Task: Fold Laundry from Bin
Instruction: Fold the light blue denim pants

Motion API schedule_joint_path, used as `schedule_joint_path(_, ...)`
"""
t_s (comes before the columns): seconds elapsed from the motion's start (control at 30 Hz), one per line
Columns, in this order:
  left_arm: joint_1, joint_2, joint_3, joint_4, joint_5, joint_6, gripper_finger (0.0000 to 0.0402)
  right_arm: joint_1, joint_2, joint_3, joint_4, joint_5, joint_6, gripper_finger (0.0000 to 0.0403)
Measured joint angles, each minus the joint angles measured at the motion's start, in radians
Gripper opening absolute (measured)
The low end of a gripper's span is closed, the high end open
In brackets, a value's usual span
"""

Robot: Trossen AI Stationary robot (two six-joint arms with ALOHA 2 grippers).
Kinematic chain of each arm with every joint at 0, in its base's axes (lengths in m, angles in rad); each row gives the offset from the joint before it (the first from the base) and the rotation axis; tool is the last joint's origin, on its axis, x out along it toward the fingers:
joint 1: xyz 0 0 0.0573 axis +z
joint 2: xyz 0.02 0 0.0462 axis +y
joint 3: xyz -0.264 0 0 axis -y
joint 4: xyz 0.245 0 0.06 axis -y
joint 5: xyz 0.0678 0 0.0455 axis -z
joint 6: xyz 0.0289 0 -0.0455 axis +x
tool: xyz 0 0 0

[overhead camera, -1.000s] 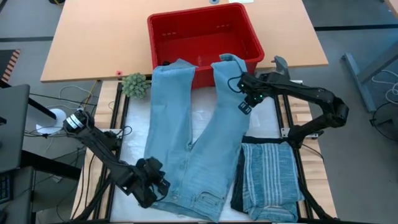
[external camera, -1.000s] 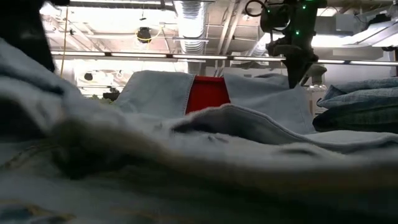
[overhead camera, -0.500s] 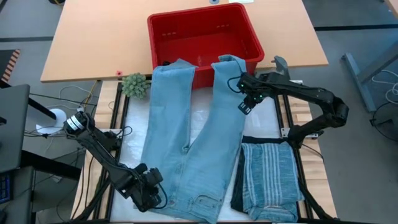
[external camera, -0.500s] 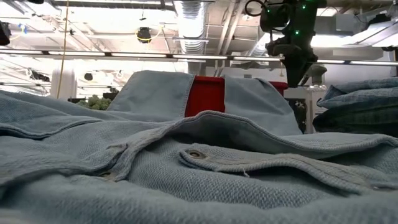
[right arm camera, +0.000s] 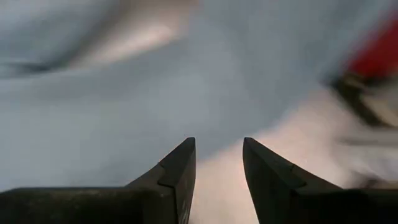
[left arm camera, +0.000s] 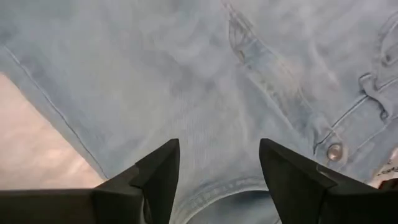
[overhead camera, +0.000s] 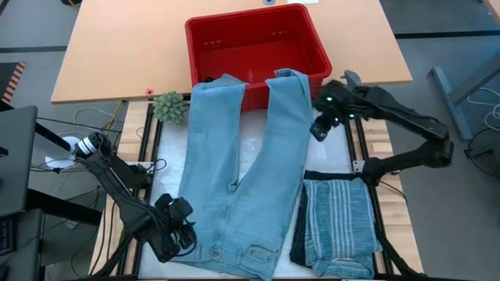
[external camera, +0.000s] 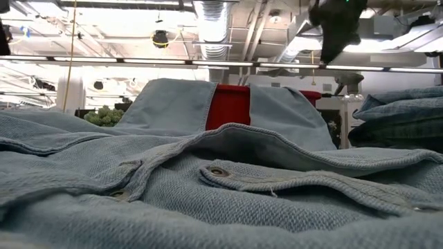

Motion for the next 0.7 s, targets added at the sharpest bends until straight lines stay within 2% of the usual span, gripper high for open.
schedule_joint_path(0.13,-0.038,-0.005,0.0,0.007,-0.073,-0.02,0.021,0.153,-0.05,0.001,0.103,-0.296,-0.034,0.0159)
schedule_joint_path(0.2,-0.079,-0.017,0.0,0.017,-0.124,-0.051,0.0211,0.28,-0.053,0.001,0.131,-0.374,-0.038,0.0159)
schedule_joint_path(0.27,-0.133,-0.036,-0.001,0.051,-0.193,-0.074,0.021,0.43,-0.048,0.001,0.146,-0.371,-0.012,0.0159)
schedule_joint_path(0.33,-0.172,-0.047,0.0,0.075,-0.219,-0.084,0.021,0.587,-0.023,0.001,0.148,-0.322,0.016,0.0159)
schedule_joint_path(0.47,-0.197,-0.035,0.0,0.08,-0.121,-0.02,0.021,0.855,0.083,0.001,0.172,-0.22,-0.024,0.0159)
schedule_joint_path(0.57,-0.189,-0.02,-0.001,0.075,-0.063,0.048,0.021,0.986,0.184,0.001,0.215,-0.197,-0.126,0.0159)
schedule_joint_path(0.7,-0.179,-0.007,-0.006,0.043,-0.077,0.062,0.021,1.077,0.315,0.0,0.291,-0.196,-0.207,0.0159)
